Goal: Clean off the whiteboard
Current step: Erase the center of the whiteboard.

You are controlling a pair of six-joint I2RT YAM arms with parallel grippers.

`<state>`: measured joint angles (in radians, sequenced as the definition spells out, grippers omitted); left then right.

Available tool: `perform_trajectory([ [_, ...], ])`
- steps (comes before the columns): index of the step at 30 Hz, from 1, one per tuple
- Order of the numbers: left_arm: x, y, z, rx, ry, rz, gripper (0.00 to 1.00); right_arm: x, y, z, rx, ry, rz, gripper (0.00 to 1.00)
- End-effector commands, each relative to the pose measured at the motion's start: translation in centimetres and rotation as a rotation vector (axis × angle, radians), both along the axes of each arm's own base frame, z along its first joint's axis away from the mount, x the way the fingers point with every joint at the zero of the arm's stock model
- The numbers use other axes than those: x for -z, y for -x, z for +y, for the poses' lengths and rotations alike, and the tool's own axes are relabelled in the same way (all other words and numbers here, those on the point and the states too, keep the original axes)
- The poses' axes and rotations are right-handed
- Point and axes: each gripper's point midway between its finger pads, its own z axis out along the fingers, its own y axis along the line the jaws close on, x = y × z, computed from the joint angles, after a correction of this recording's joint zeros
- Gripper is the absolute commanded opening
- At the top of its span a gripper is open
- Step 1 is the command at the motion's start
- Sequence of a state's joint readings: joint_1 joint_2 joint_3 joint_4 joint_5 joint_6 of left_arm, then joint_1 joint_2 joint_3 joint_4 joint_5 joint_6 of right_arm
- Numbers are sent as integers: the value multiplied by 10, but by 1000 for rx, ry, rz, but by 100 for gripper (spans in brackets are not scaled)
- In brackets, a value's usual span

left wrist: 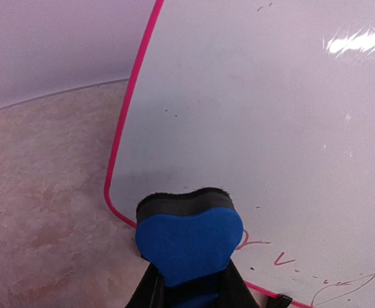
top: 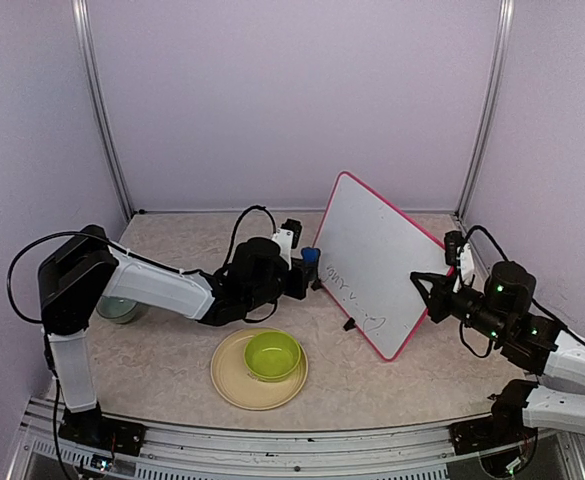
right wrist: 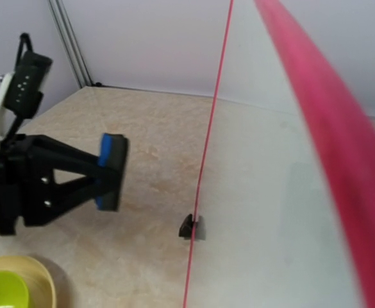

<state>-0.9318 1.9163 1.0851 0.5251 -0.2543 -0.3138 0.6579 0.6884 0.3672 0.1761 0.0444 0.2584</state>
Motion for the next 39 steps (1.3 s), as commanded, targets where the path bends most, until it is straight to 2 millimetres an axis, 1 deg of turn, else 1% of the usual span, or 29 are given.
perform_trajectory([
  [1,-13,-3,-37,73,38,-61,1,-38,1,-4,13,-111,-95,0],
  [2,-6,-6,-41,71,34,-50,1,-37,1,-5,17,-111,-91,0],
  [3,-2,-10,-44,65,38,-44,1,-38,2,-5,16,-115,-91,0],
  [7,6,-27,-51,38,88,-10,1,-40,3,-6,16,-121,-94,0],
  [9,11,-40,-48,-6,108,11,1,-39,3,-6,15,-117,-91,0],
  [12,20,-62,-36,-101,95,28,0,-35,2,-5,12,-112,-78,0],
  [14,28,-73,-31,-138,75,40,0,-34,2,-3,6,-113,-69,0],
  [16,37,-80,-29,-148,60,58,0,-34,1,-3,8,-116,-65,0],
  [19,46,-80,-31,-138,50,70,0,-43,1,-6,25,-122,-68,0],
  [22,51,-78,-31,-127,49,78,0,-50,4,-10,33,-118,-57,0],
  [25,47,-74,-32,-108,66,70,0,-56,11,-16,34,-134,-58,0],
  [28,47,-71,-35,-80,69,66,0,-53,13,-25,66,-134,-44,0],
  [32,51,-67,-39,-59,54,56,0,-44,17,-28,74,-128,-9,0],
  [35,56,-66,-42,-60,36,47,0,-42,17,-32,88,-128,-3,0],
  [39,60,-61,-55,-34,-8,13,0,-41,18,-33,95,-128,-6,0],
])
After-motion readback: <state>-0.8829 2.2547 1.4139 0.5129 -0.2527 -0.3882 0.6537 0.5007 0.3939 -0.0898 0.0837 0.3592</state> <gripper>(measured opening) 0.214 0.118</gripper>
